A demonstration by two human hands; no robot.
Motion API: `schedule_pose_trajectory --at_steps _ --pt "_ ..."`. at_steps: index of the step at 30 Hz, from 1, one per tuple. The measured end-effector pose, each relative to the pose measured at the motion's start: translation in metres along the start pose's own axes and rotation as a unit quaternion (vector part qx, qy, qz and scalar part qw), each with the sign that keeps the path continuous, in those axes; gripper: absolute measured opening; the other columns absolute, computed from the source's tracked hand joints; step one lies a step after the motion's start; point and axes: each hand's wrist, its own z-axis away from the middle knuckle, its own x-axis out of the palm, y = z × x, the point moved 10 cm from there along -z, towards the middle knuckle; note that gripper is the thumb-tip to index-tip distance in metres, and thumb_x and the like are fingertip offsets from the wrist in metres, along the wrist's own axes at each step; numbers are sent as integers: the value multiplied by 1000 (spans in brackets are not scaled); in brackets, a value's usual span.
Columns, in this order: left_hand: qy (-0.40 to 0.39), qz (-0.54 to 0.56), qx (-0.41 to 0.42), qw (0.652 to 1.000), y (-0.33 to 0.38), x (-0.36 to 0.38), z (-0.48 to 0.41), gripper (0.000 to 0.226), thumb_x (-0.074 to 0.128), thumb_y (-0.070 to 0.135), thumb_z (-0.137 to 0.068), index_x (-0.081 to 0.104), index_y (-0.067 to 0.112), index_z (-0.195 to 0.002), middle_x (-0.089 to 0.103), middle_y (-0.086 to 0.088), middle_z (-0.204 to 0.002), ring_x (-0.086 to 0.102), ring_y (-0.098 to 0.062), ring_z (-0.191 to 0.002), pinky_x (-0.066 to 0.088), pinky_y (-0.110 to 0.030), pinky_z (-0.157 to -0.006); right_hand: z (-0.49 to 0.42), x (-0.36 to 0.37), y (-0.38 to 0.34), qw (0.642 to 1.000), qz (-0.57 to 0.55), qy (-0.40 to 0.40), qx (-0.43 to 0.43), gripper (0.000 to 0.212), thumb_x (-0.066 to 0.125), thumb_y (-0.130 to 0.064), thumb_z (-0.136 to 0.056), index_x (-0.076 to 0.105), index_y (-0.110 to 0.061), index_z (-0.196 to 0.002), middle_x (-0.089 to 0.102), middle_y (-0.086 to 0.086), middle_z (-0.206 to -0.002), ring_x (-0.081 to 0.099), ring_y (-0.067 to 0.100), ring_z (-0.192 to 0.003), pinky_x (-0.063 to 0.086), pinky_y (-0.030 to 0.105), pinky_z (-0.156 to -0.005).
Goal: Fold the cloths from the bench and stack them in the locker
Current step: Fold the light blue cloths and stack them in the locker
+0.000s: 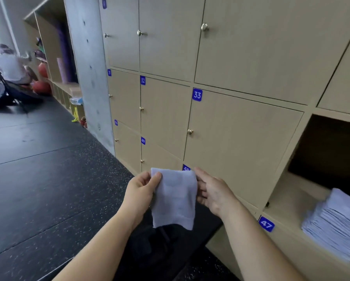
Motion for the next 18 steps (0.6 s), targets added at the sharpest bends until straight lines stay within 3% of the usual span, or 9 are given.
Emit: schedule_pose_trajectory --at_steps 3,5,8,11,14,18 --pt "-4 8 22 1000 22 8 7 20 59 19 -97 70 7 -85 72 -8 -81 63 -17 -74 48 -30 -70 15 -3 5 993 73 -12 95 47 46 -60 -91 65 -17 -84 66 -1 -68 52 15 -63 36 28 -61" --pt "2 -12 35 999 31 7 10 23 59 17 -97 66 7 -77 66 -4 -72 57 -15 -69 44 -25 -65 25 2 1 991 77 -26 102 40 48 -55 -92 62 -20 -79 62 -3 -65 51 14 -62 34 28 -62" --pt "7 -13 34 999 40 6 15 18 59 14 -96 69 6 -84 69 -6 -76 60 -15 -69 47 -26 -65 32 0 -18 999 38 0 35 15 59 -32 -91 61 -21 -80 62 -4 -69 54 14 -69 36 30 -71" --pt "7 -11 27 1000 45 4 20 9 63 9 -93 70 6 -97 74 -11 -88 65 -17 -75 52 -30 -74 38 -3 -38 999 4 23 -45 7 63 -21 -89 65 -19 -83 66 -3 -79 58 17 -78 38 32 -75" --pt "-3 -37 29 999 46 3 22 8 68 10 -90 71 4 -94 74 -13 -89 66 -18 -75 53 -31 -77 46 -5 -51 995 3 40 -95 14 64 -16 -89 61 -18 -76 63 0 -73 56 17 -72 41 30 -68" --pt "17 -50 29 998 50 -4 24 12 71 16 -87 71 5 -82 72 -7 -77 62 -16 -68 48 -25 -66 59 -7 -68 985 26 77 -152 14 66 -11 -88 60 -10 -75 57 1 -63 50 11 -52 41 18 -47"
